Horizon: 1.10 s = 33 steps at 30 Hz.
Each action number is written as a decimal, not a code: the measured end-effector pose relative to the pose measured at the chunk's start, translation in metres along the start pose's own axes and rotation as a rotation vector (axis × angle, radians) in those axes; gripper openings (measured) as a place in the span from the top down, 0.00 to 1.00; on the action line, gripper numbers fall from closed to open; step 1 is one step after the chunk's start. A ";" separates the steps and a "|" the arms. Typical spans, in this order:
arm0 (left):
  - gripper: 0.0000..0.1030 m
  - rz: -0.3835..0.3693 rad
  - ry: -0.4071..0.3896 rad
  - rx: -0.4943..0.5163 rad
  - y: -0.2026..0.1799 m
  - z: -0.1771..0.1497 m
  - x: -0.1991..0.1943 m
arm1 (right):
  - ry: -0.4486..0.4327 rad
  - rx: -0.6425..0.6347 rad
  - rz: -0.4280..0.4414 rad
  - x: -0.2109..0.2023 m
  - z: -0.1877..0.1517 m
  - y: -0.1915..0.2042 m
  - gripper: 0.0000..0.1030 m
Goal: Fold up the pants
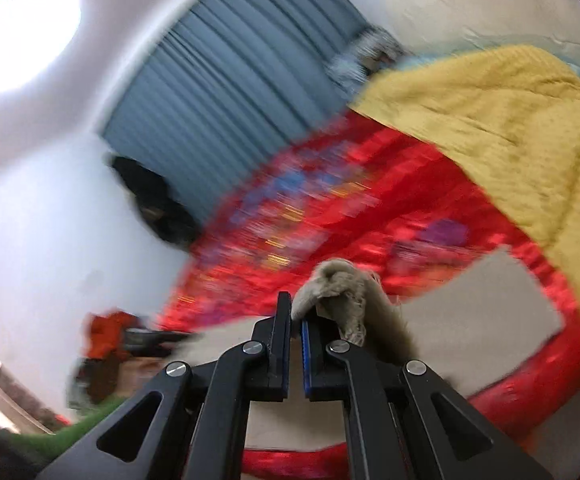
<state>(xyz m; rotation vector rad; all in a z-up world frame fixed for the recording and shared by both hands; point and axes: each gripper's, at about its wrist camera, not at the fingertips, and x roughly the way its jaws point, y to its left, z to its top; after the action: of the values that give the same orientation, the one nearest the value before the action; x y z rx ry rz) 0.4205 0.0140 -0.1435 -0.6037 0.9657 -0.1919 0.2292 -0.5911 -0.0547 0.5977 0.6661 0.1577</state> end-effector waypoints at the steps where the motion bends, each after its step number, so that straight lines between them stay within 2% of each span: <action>1: 0.97 -0.014 -0.031 0.000 -0.006 0.003 -0.012 | 0.020 -0.004 -0.015 0.013 0.013 -0.004 0.96; 3: 0.97 -0.051 -0.132 0.017 -0.022 0.001 -0.055 | 0.003 -0.049 0.010 0.026 0.049 0.005 0.96; 5: 0.95 -0.064 -0.207 0.062 -0.032 -0.013 -0.086 | -0.093 -0.165 0.088 0.011 0.076 0.032 0.96; 6: 0.95 -0.058 -0.226 0.096 -0.035 -0.028 -0.100 | -0.130 -0.214 0.133 0.001 0.082 0.042 0.96; 8: 0.95 -0.022 -0.211 0.169 -0.032 -0.071 -0.111 | -0.147 -0.264 0.176 -0.014 0.083 0.045 0.95; 10: 0.94 0.071 -0.095 0.269 -0.020 -0.132 -0.087 | -0.074 -0.237 0.171 -0.015 0.068 0.020 0.95; 11: 0.93 0.098 -0.044 0.305 -0.016 -0.149 -0.074 | -0.022 -0.204 0.127 -0.009 0.054 -0.001 0.95; 13: 0.93 0.149 0.108 0.354 -0.001 -0.193 -0.036 | 0.114 -0.122 -0.045 0.011 0.017 -0.058 0.95; 14: 0.93 0.155 0.156 0.336 0.006 -0.206 -0.024 | 0.190 -0.081 -0.150 0.023 -0.003 -0.087 0.95; 15: 0.93 0.158 0.167 0.327 0.007 -0.211 -0.020 | 0.252 -0.049 -0.233 0.033 -0.022 -0.113 0.95; 17: 0.93 0.158 0.162 0.333 0.004 -0.214 -0.018 | 0.304 -0.009 -0.297 0.040 -0.045 -0.141 0.95; 19: 0.93 0.154 0.150 0.361 -0.004 -0.211 -0.021 | 0.293 0.015 -0.307 0.038 -0.055 -0.149 0.95; 22: 0.93 0.156 0.140 0.375 -0.011 -0.208 -0.025 | 0.248 0.006 -0.305 0.033 -0.047 -0.145 0.95; 26: 0.91 0.166 0.147 0.414 -0.021 -0.222 -0.025 | 0.186 -0.050 -0.348 0.017 -0.036 -0.121 0.95; 33: 0.91 0.186 0.176 0.435 -0.019 -0.233 -0.012 | 0.224 0.017 -0.402 0.026 -0.049 -0.148 0.96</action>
<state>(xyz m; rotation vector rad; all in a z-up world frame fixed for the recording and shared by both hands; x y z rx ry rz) 0.2249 -0.0889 -0.2222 -0.0975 1.1021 -0.2832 0.2117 -0.6812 -0.1831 0.4546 0.9916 -0.1586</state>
